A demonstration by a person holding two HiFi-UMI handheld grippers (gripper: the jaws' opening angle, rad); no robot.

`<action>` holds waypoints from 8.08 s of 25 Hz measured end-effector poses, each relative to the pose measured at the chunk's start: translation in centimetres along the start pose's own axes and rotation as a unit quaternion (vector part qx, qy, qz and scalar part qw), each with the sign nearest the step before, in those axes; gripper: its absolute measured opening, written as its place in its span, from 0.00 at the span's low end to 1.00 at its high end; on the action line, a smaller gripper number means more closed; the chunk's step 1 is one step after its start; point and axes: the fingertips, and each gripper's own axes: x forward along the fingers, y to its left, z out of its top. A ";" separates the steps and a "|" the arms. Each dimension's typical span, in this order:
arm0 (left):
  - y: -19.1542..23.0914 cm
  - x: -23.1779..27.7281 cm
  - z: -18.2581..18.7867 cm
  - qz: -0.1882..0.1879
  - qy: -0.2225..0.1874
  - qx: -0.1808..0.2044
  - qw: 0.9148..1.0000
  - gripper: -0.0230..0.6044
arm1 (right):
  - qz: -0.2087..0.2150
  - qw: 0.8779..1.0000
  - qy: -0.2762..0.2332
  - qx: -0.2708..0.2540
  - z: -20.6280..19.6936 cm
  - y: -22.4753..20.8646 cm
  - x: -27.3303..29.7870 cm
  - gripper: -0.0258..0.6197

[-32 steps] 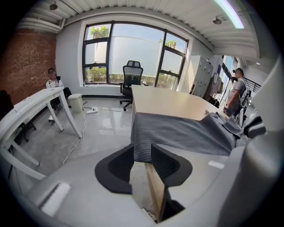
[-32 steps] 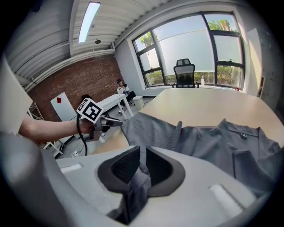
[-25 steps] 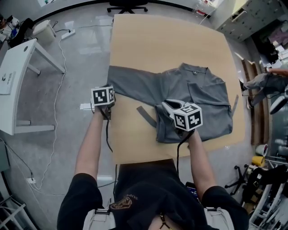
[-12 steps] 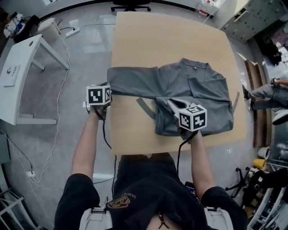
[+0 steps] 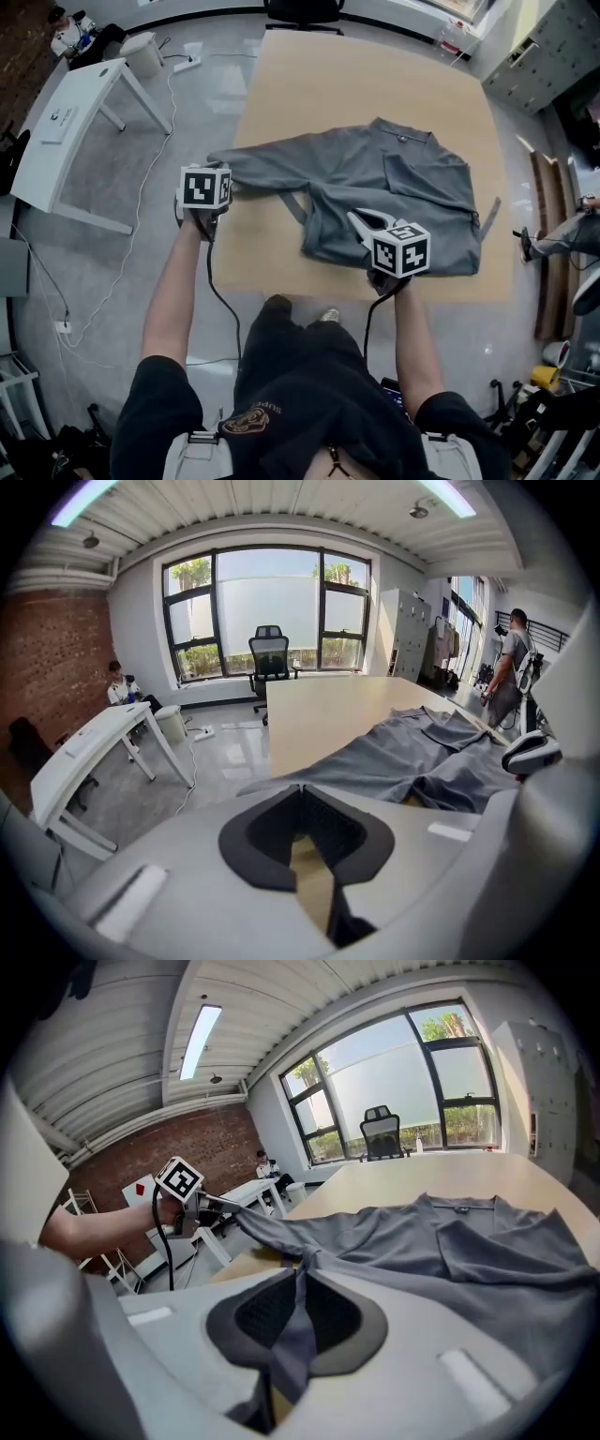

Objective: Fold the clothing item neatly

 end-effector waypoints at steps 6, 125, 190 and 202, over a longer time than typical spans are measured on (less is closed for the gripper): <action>-4.4 -2.7 3.2 0.029 -0.004 0.020 0.999 0.07 | 0.009 1.000 -0.017 0.010 -2.1 -2.3 -5.1 0.09; -32.3 9.9 2.6 -0.110 0.106 0.066 0.986 0.26 | 0.038 0.983 0.154 -0.092 2.4 -26.0 6.0 0.25; -26.6 -3.3 -16.8 -0.074 0.125 -0.055 0.988 0.14 | -0.149 0.979 0.120 0.069 -22.8 -31.1 -28.6 0.11; -25.1 -9.3 -8.4 -0.062 0.019 -0.014 0.998 0.12 | -0.189 0.982 0.030 0.004 -12.6 -28.2 -32.2 0.10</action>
